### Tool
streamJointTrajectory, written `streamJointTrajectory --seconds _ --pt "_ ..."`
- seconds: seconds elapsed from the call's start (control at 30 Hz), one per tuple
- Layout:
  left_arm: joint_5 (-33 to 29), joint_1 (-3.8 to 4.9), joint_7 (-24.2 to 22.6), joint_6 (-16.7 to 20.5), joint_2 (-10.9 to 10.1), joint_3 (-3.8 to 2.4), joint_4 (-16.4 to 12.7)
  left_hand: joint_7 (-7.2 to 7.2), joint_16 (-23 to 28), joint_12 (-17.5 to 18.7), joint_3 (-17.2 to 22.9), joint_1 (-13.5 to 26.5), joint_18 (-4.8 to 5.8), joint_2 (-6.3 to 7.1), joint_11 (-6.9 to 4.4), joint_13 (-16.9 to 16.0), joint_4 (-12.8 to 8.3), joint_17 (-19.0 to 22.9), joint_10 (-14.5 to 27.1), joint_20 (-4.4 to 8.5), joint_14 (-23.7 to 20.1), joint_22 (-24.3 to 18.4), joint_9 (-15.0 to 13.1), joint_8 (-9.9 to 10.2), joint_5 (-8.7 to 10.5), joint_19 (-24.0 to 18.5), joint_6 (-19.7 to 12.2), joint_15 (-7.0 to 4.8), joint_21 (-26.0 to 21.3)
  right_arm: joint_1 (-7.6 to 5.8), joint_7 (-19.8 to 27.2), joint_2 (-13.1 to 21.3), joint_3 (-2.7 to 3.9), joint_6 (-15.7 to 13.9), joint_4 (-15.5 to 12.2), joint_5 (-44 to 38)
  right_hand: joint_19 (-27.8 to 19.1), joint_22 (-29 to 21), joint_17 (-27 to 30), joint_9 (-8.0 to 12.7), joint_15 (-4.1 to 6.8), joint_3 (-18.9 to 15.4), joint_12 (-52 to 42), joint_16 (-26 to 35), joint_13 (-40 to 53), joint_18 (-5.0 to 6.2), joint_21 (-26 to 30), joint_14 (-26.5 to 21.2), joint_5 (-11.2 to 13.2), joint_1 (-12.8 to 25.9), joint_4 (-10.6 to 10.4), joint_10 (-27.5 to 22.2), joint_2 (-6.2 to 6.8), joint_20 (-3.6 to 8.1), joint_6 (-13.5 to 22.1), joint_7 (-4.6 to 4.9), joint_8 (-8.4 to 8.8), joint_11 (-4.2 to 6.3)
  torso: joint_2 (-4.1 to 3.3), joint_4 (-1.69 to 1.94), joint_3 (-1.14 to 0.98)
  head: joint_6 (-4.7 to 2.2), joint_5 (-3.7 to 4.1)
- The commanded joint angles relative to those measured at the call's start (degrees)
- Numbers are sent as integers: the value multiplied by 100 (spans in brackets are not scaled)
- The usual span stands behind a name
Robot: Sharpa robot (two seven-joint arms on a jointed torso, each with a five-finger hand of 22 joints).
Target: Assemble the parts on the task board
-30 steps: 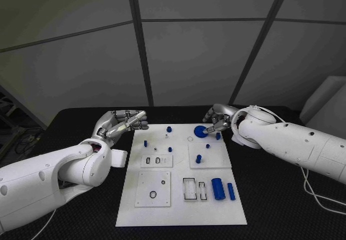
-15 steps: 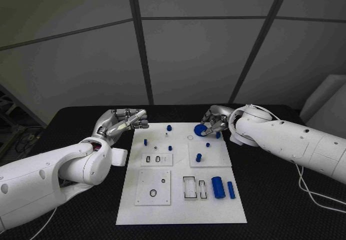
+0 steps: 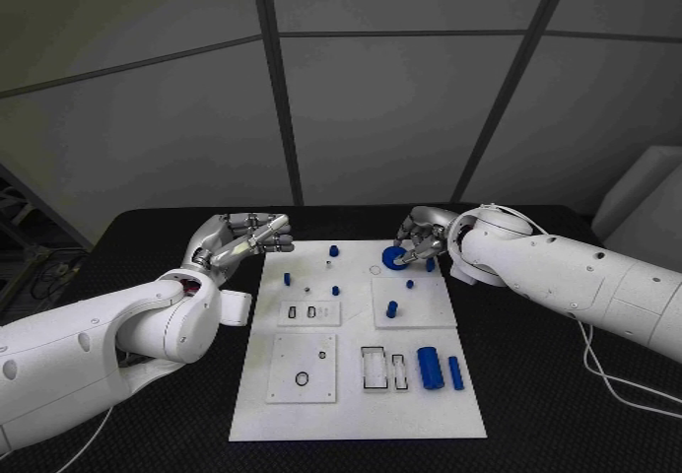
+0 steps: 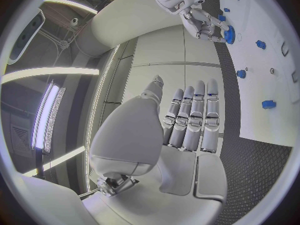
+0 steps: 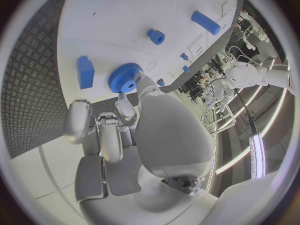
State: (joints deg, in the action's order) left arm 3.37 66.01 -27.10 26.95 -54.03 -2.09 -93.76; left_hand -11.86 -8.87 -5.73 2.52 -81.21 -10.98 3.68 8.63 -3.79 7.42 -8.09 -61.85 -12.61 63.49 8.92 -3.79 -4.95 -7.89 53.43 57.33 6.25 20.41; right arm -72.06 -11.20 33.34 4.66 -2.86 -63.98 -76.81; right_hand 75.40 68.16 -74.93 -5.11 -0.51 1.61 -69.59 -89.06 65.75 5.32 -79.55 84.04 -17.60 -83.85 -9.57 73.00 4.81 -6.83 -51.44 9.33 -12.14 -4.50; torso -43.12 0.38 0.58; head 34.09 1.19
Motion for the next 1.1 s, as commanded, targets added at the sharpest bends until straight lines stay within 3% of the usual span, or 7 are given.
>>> streamJointTrajectory --seconds 0.03,0.3,0.5,0.67,1.1 --pt "39 10 -14 -67 4 -5 -5 -26 38 25 3 31 56 -43 49 4 -35 -4 -5 -9 25 -9 7 36 19 18 14 30 4 -6 -26 -27 -2 -14 8 -202 34 14 -1318 -12 21 30 -40 -23 34 -77 -25 552 -20 -1 3 45 -44 12 -71 -11 -28 20 -1 -1 0 7 11" --pt "39 10 26 -79 -6 -5 -5 -26 39 27 2 32 56 -44 50 4 -36 -5 -5 -10 26 -9 7 38 19 18 13 30 4 -5 -60 -50 -3 -193 -54 -888 60 59 -1338 -11 49 9 -121 -30 123 -85 -47 557 -4 53 -31 121 -33 36 -220 -54 -55 57 1 1 1 18 9" --pt "39 10 35 -79 -13 -5 -14 -28 44 33 -1 36 56 -46 52 4 -37 -7 -1 -10 27 -10 8 44 23 18 9 31 3 -2 20 5 -4 -546 -244 -1246 124 156 -1386 -3 92 148 -203 -48 224 -104 -96 568 46 -72 8 209 -102 74 -379 -101 -64 105 2 -2 -4 10 3" --pt "39 10 33 -74 -17 -5 -20 -30 48 37 -2 38 56 -51 53 4 -38 -8 1 -11 27 -11 8 48 27 18 8 32 2 0 97 43 -5 -756 -429 -1375 184 245 -1400 11 127 282 -237 -53 281 -122 -141 571 -135 -54 -36 267 -108 110 -543 -144 -56 147 1 -4 -3 10 -2" --pt "39 10 33 -63 -30 -5 -35 -31 53 42 -2 39 56 -57 54 5 -40 -10 4 -11 28 -12 8 53 32 18 5 33 1 2 156 99 -5 -1218 -793 -1428 308 426 -1367 31 181 435 -214 -40 291 -159 -228 564 -308 7 -110 299 -60 160 -736 -211 -39 204 -3 -2 -1 6 -39"
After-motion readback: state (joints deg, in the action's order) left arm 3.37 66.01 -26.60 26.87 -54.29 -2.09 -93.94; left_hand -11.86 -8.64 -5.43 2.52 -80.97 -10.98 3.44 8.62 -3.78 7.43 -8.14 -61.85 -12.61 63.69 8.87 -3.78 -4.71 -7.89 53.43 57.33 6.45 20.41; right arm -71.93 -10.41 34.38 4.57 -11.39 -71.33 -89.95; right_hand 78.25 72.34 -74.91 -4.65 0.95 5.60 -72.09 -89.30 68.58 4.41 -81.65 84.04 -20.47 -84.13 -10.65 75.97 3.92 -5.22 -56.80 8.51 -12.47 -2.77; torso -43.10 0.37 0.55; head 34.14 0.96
